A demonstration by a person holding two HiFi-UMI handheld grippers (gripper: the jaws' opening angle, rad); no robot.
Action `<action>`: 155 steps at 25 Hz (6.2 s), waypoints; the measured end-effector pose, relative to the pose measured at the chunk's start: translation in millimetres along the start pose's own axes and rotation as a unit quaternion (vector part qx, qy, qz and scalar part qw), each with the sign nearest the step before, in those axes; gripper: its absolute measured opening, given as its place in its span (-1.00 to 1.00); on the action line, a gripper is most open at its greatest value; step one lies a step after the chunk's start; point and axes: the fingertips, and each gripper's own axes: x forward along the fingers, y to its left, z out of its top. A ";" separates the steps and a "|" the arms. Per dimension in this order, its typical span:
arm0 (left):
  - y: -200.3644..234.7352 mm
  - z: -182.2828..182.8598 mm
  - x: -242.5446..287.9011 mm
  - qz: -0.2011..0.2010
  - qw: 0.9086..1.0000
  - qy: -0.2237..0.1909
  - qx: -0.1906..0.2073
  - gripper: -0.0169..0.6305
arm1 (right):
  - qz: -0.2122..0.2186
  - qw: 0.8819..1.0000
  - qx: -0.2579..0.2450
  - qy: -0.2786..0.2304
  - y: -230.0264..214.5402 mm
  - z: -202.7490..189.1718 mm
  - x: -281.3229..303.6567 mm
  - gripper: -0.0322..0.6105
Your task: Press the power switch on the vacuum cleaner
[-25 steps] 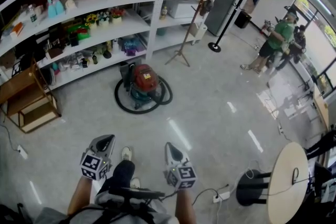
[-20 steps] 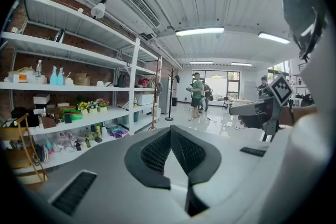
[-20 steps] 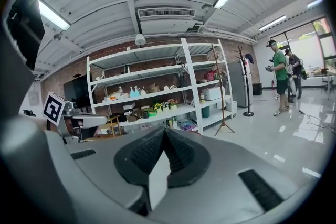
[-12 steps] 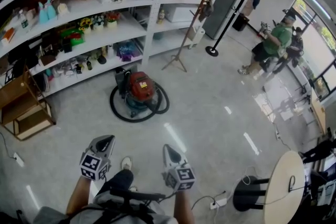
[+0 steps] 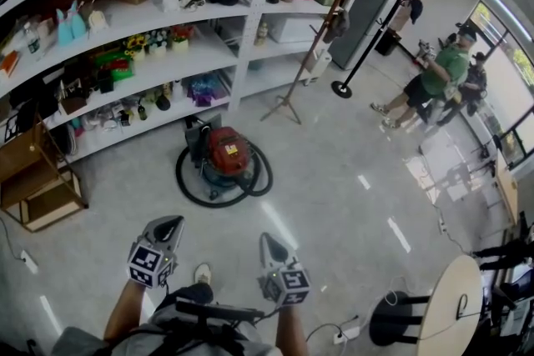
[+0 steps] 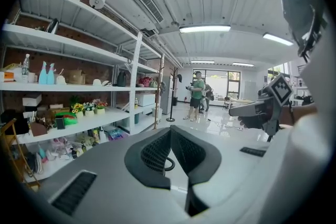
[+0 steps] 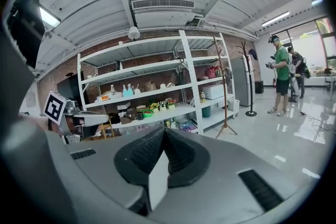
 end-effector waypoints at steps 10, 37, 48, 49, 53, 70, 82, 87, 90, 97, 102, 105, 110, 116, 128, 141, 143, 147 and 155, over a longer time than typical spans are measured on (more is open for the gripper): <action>48.5 24.6 50.7 -0.018 1.000 -0.002 0.006 -0.92 | -0.011 1.000 0.012 -0.001 -8.3 22.5 62.7 -0.86; 97.6 68.1 199.8 0.021 1.000 0.002 -0.012 -0.92 | 0.028 0.999 0.010 0.022 -115.9 71.5 196.5 -0.86; 119.1 71.7 284.3 0.041 0.999 0.015 -0.031 -0.92 | 0.062 0.997 0.020 0.047 -178.5 81.4 263.9 -0.86; 121.2 73.5 290.6 0.045 0.998 0.014 -0.032 -0.92 | 0.066 0.997 0.018 0.048 -183.2 82.1 269.2 -0.86; 128.3 79.7 312.9 0.059 0.998 0.014 -0.029 -0.92 | 0.078 0.996 0.014 0.051 -200.3 86.9 287.6 -0.86; 165.0 60.2 373.4 0.053 0.997 0.042 -0.035 -0.92 | 0.097 0.992 0.013 0.076 -217.8 72.2 365.2 -0.86; 192.3 17.1 404.8 0.050 0.996 0.062 -0.035 -0.92 | 0.089 0.990 0.031 0.105 -223.6 25.7 407.0 -0.86; 199.3 -0.3 415.0 0.048 0.995 0.069 -0.052 -0.92 | 0.102 0.988 0.027 0.112 -225.4 2.3 425.1 -0.86; 201.9 -17.9 419.9 0.047 0.994 0.075 -0.058 -0.92 | 0.110 0.987 0.024 0.116 -220.6 -10.5 436.2 -0.86; 214.3 -49.6 431.5 0.046 0.993 0.084 -0.068 -0.92 | 0.105 0.986 0.031 0.127 -225.9 -40.3 459.5 -0.86; 223.1 -77.2 439.8 0.040 0.993 0.092 -0.060 -0.92 | 0.106 0.984 0.038 0.135 -233.7 -60.5 475.1 -0.86; 226.9 -91.0 445.9 0.044 0.992 0.096 -0.071 -0.92 | 0.105 0.984 0.036 0.137 -236.5 -70.4 485.2 -0.86; 231.0 -118.6 455.4 0.051 0.990 0.101 -0.083 -0.92 | 0.108 0.983 0.040 0.144 -241.6 -95.6 500.0 -0.86; 240.7 -152.5 461.6 0.052 0.989 0.107 -0.083 -0.92 | 0.110 0.982 0.034 0.147 -246.5 -125.9 519.5 -0.86; 248.8 -205.7 472.7 0.054 0.988 0.116 -0.091 -0.92 | 0.115 0.980 0.039 0.159 -255.4 -179.2 549.2 -0.86; 255.4 -246.7 487.6 0.053 0.986 0.124 -0.095 -0.92 | 0.111 0.979 0.040 0.165 -267.7 -227.0 577.4 -0.86; 255.4 -250.6 488.9 0.052 0.987 0.122 -0.095 -0.92 | 0.110 0.979 0.039 0.165 -270.9 -232.9 581.4 -0.86; 257.4 -259.7 491.2 0.052 0.986 0.124 -0.094 -0.92 | 0.110 0.979 0.036 0.166 -276.2 -245.9 591.4 -0.86; 256.6 -275.1 493.7 0.055 0.985 0.127 -0.104 -0.92 | 0.114 0.978 0.028 0.174 -282.3 -269.7 610.7 -0.86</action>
